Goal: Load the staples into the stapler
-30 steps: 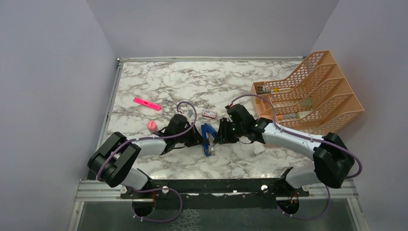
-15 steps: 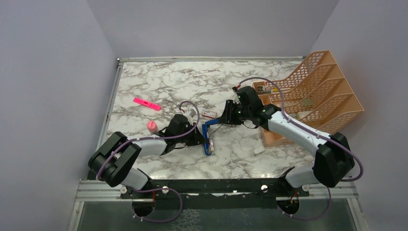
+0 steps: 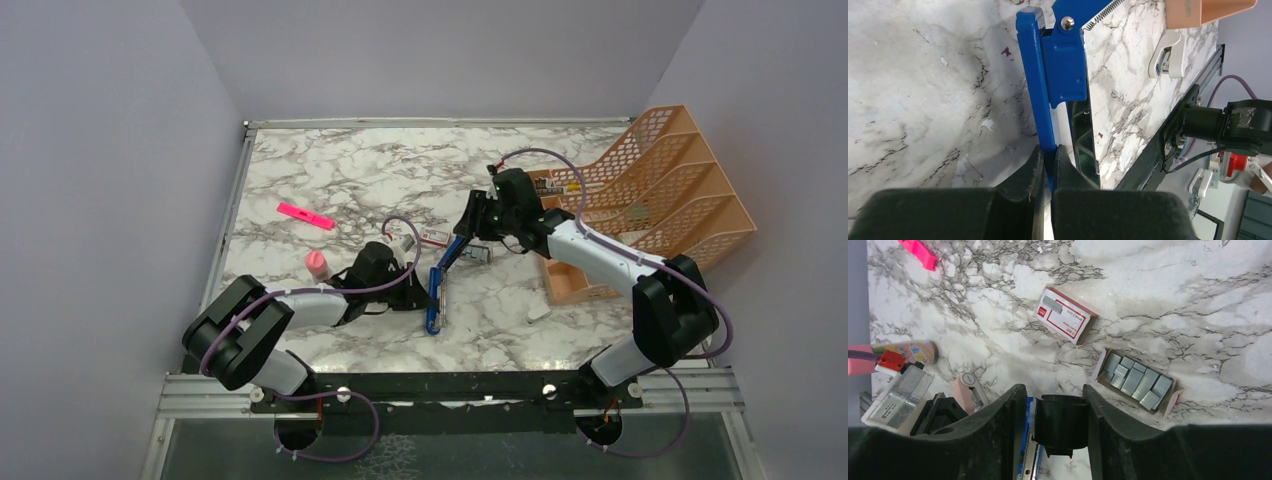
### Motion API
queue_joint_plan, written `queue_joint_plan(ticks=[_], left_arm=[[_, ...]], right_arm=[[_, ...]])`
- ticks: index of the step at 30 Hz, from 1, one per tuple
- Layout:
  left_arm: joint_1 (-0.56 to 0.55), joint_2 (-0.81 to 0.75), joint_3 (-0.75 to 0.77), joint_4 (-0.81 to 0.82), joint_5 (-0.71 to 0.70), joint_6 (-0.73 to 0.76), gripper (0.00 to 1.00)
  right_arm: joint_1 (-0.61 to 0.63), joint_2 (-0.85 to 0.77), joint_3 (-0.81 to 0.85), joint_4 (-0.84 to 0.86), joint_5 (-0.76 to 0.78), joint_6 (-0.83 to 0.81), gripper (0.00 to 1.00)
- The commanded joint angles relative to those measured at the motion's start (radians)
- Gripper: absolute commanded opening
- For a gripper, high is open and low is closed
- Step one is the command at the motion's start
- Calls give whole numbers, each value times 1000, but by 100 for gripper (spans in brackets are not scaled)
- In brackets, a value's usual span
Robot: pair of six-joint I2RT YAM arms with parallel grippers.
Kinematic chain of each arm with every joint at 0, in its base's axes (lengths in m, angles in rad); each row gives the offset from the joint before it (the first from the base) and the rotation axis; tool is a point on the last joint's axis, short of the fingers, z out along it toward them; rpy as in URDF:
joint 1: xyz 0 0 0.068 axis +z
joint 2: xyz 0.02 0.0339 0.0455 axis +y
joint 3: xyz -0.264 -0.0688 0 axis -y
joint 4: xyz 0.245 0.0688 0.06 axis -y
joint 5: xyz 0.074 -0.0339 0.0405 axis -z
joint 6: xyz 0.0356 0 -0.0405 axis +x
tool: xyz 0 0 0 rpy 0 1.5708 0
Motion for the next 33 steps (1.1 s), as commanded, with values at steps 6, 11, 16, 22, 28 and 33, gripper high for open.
queue_joint_plan(ticks=[6,11,16,22,28,33], left_arm=[[-15,44,-9,-29,20,-40,0],[-16,75,3,-10,36,-70,0],[-14,96,6,-2,34,-92,0],[-3,104,-11,9,28,-105,0],[8,103,-7,11,30,-108,0],[14,108,0,12,31,-120,0]], right_arm=[[1,-40,-85,107,-75,78,74],[0,-41,-143,147,-118,108,84],[0,-66,-173,142,-78,162,90],[-1,-151,-182,61,122,215,93],[0,-237,-227,54,142,231,94],[0,-290,-301,55,134,259,94]])
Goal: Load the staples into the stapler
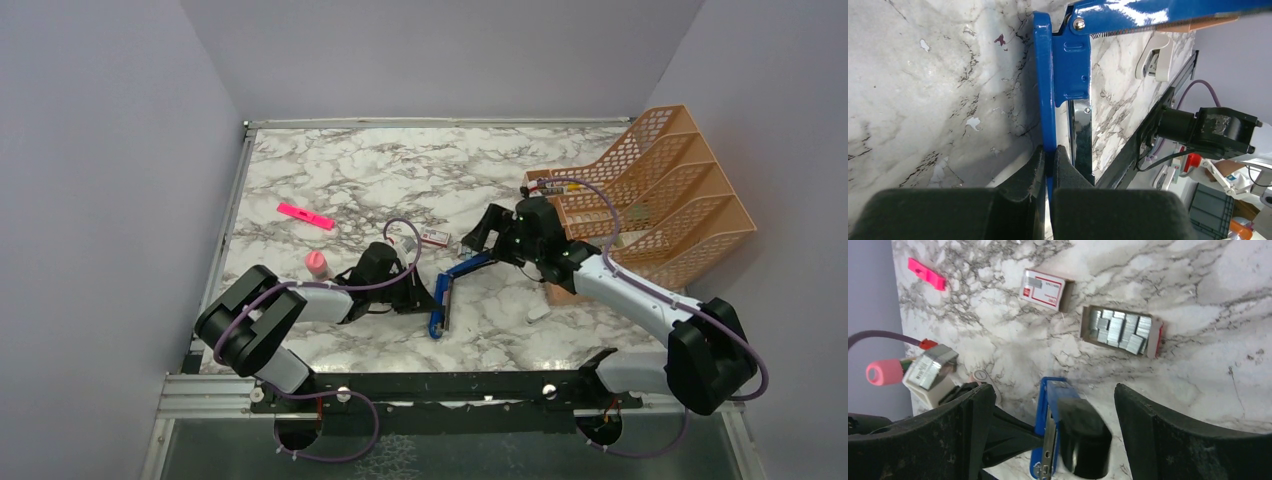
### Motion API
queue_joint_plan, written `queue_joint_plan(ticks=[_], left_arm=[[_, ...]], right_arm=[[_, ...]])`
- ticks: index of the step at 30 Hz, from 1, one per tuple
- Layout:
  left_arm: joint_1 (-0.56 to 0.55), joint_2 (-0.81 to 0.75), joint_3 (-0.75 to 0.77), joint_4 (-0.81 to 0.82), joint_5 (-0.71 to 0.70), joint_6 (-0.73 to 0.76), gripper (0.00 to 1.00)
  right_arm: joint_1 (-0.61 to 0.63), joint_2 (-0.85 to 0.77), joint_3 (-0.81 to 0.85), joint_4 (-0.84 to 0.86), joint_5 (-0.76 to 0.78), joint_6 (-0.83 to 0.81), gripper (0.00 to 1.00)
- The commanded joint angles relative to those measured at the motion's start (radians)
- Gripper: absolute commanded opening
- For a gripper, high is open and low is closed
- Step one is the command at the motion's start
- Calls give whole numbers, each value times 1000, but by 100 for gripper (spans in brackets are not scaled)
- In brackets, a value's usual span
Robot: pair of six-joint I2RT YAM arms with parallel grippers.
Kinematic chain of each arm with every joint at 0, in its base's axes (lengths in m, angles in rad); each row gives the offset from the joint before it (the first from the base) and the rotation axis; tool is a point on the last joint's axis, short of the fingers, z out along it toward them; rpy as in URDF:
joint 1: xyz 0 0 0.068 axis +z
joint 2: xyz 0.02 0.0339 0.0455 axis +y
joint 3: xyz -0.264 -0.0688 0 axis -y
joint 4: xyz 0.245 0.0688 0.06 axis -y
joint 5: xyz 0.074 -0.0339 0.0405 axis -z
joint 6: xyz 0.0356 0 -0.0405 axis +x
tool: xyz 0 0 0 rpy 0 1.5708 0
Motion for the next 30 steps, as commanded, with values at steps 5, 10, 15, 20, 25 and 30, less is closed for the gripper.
queue_joint_plan(ticks=[5,10,15,20,25,30], left_arm=[[17,44,-9,-31,-14,18,0],[19,44,-10,-28,-3,7,0],[20,43,-3,-28,-4,-5,0],[20,49,10,-26,-19,-35,0],[21,54,18,-24,-47,-56,0],[20,59,23,-23,-59,-59,0]], right_arm=[[2,-55,-87,-21,-10,32,85],[2,-1,-74,-17,-57,42,65],[2,8,-61,-19,-182,-49,75],[12,-36,-146,-11,-403,-104,85],[126,-48,-202,-8,-501,-93,88],[228,-10,-229,33,-453,-17,86]])
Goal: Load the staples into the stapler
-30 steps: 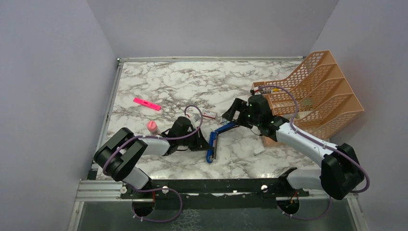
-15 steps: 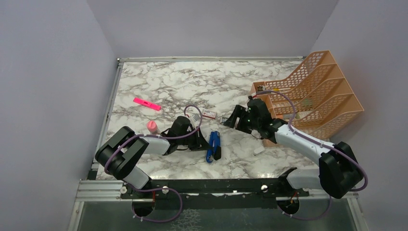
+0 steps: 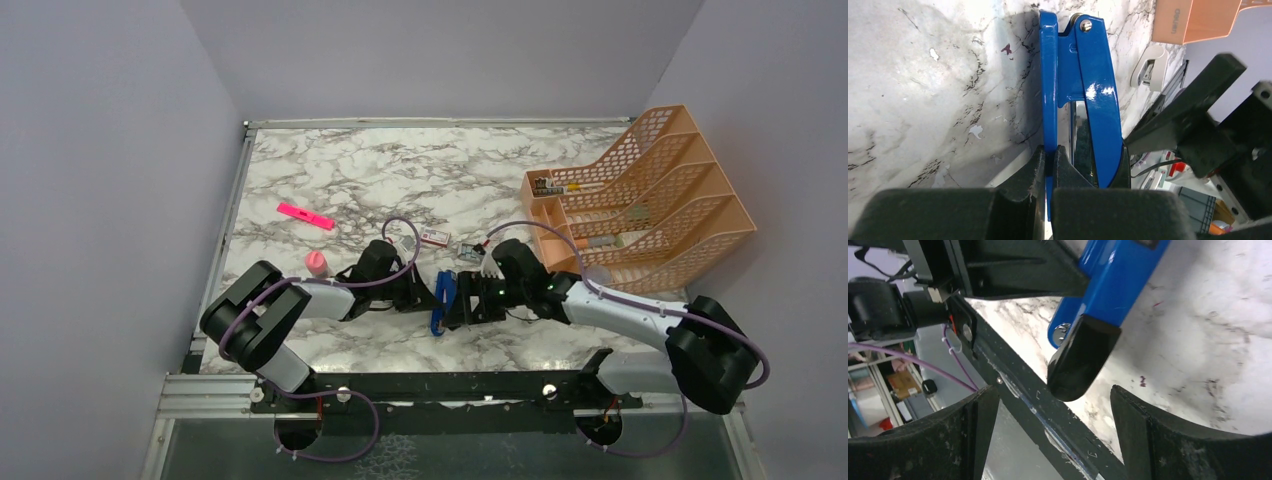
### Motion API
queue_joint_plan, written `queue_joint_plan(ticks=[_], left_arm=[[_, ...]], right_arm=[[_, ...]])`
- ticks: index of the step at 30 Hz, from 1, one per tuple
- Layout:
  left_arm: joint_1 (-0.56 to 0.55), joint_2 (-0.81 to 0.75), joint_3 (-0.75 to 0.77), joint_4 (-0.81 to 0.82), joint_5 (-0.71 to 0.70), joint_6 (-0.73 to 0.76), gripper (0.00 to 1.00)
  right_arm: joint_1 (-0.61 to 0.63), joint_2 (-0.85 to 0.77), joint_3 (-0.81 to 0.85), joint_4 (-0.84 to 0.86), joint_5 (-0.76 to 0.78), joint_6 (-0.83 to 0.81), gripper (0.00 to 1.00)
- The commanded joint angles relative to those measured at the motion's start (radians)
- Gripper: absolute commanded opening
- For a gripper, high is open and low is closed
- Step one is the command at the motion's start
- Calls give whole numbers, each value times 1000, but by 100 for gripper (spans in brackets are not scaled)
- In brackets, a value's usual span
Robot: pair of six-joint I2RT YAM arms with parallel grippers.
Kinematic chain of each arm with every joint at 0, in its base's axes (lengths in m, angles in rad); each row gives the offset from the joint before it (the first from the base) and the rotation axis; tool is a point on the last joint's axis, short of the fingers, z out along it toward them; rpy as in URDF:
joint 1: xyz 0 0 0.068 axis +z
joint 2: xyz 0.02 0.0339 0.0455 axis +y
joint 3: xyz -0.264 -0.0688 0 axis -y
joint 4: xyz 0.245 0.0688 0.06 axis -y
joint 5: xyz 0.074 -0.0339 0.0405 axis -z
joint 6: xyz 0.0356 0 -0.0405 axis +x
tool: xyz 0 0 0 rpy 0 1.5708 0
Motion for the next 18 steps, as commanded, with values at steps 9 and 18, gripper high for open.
queue_joint_plan(ticks=[9,18], left_arm=[[4,29,5,-39,-79,-1,0],[4,36,2,-37,-78,5,0]], right_arm=[[73,85,-26,105,12,155,71],[74,115,-17,151,73,215,42]])
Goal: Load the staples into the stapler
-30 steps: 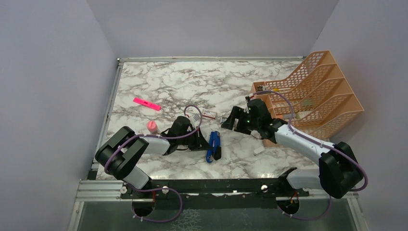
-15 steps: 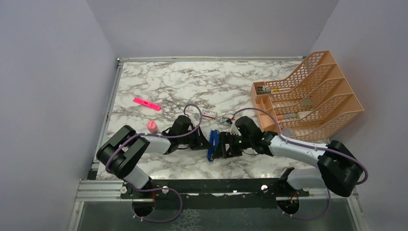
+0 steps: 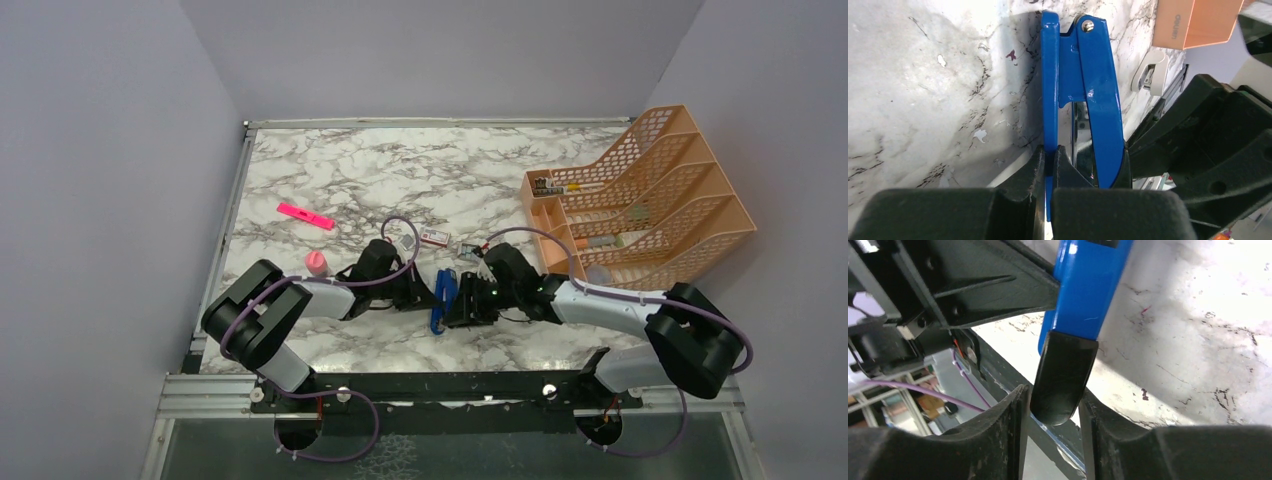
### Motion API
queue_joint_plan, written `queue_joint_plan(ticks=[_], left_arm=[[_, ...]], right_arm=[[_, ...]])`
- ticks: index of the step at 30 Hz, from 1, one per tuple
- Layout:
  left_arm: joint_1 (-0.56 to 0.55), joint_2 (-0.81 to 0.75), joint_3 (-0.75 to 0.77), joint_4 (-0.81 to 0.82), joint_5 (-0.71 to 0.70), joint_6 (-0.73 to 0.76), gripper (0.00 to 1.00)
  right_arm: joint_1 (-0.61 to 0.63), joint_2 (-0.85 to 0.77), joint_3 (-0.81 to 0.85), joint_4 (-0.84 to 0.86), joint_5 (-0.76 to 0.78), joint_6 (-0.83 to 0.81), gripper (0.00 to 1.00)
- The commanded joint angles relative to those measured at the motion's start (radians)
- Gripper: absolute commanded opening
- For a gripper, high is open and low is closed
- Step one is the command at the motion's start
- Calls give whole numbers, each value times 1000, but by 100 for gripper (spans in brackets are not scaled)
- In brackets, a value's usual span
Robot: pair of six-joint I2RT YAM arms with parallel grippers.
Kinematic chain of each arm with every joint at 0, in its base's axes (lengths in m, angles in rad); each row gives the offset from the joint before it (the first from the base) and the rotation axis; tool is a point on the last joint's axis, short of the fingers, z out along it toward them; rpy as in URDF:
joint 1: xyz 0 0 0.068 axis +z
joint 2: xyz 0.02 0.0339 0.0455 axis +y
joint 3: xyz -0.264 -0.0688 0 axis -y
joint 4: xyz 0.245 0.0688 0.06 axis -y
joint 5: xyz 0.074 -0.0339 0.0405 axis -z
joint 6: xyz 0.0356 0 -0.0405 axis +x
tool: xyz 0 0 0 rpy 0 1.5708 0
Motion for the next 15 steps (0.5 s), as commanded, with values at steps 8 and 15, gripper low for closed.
queue_joint_plan(ticks=[8,15], left_arm=[[5,32,-19,-42,-59,79,0],[5,33,-43,-47,-46,133,0]], right_arm=[[1,-127,124,-321,291,16,30],[-157,-184,236,-448,355,-110,30]])
